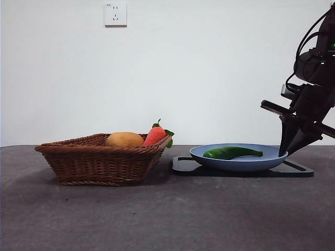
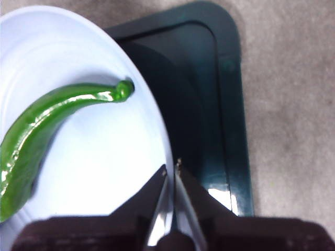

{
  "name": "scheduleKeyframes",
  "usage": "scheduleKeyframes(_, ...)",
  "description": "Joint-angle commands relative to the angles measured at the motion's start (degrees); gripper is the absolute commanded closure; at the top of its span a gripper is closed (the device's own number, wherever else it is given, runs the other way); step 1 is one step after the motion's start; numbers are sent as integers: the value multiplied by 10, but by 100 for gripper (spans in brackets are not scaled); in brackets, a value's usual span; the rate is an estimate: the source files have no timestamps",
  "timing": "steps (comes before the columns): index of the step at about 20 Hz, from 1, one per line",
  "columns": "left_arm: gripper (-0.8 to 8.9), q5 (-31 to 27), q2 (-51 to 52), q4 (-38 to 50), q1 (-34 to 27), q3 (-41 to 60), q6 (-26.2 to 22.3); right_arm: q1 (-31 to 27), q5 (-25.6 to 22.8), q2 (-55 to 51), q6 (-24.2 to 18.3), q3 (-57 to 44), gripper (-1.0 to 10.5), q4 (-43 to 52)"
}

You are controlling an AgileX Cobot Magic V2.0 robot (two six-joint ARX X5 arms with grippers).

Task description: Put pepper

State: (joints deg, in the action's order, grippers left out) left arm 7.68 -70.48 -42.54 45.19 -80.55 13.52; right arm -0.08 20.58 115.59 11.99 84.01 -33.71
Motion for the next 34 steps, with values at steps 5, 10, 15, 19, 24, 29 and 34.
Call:
scheduleKeyframes(5, 608, -2, -6, -2, 6, -12, -2, -4, 1, 8, -12, 15, 775, -2)
scheduleKeyframes(10, 608, -9, -6, -10, 6, -12, -21, -15, 3, -98, -25, 15, 775, -49)
scheduleKeyframes(15, 608, -49, -6, -27, 5, -12, -52, 5, 5, -283, -80, 15, 777, -170)
scheduleKeyframes(19, 608, -49, -6, -30, 5, -12, -77, 51, 5, -425, -105, 15, 779, -289)
scheduleKeyframes(24, 608, -46, -6, -33, 5, -12, -78, 112, 5, -546, -106, 15, 780, -386)
scheduleKeyframes(29, 736, -46, -6, -47, 5, -12, -78, 137, 5, -590, -121, 14, 878, -450)
scheduleKeyframes(34, 807, -47, -6, -51, 5, -12, -77, 137, 5, -592, -140, 14, 936, -449)
